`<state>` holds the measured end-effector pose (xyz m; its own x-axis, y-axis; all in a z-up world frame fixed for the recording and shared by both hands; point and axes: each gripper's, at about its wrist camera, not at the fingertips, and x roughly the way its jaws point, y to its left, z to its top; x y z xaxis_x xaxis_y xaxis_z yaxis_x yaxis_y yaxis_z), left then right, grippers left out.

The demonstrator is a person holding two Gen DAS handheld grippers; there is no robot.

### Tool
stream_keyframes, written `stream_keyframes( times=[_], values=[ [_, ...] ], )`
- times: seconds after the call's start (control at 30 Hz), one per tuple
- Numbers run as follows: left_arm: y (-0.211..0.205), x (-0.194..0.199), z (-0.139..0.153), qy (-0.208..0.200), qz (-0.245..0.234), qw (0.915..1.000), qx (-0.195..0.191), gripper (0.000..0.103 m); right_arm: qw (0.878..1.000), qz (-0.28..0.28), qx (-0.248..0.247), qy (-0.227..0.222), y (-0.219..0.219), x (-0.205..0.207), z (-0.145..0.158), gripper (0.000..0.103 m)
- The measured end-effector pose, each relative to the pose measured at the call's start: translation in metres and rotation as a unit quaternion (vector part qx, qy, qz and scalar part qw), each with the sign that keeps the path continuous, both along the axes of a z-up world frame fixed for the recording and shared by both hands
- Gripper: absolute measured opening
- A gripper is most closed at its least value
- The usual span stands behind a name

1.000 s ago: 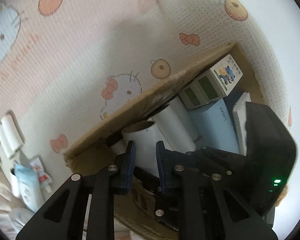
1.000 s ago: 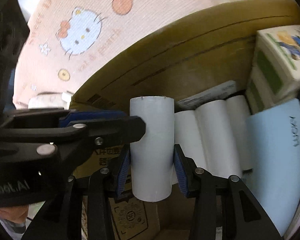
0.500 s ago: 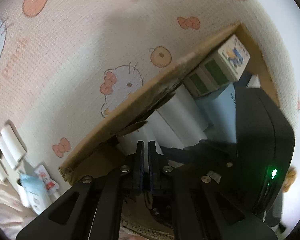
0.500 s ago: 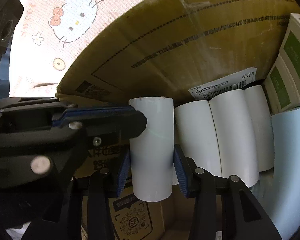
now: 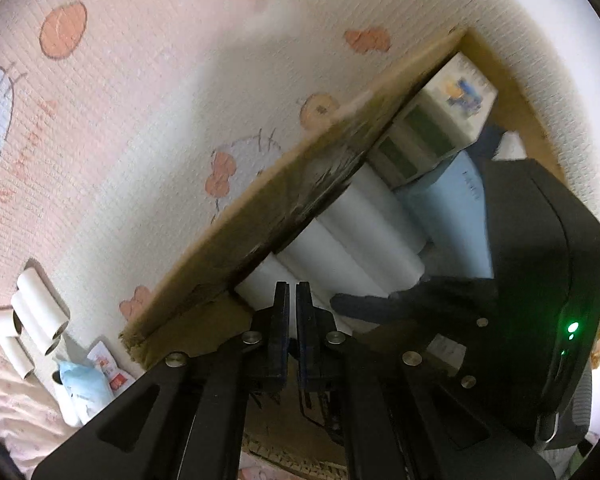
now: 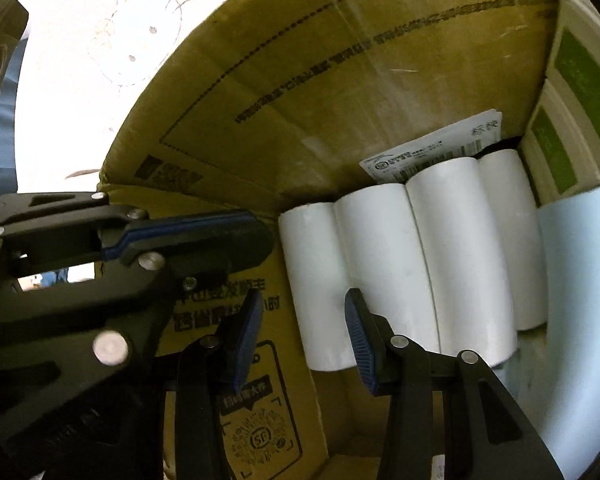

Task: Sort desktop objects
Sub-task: 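Open both grippers to release the tubes beside the white rolls, then withdraw both open grippers from the box toward the remaining tubes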

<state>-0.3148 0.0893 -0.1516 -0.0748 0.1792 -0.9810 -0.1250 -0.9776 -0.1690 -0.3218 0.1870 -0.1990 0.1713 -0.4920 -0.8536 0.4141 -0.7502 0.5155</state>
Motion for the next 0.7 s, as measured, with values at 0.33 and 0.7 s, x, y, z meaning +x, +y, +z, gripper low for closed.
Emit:
stream_keyframes(
  times=[0.33, 0.7],
  values=[
    [0.003, 0.043, 0.056, 0.157, -0.030, 0.9871, 0.000, 0.023, 0.993, -0.011, 0.007, 0.116, 0.022, 0.029, 0.068, 0.040],
    [-0.027, 0.115, 0.081, 0.204, 0.034, 0.9775, 0.043, 0.041, 0.979, -0.004, 0.019, 0.202, 0.034, 0.066, 0.108, 0.040]
  ],
)
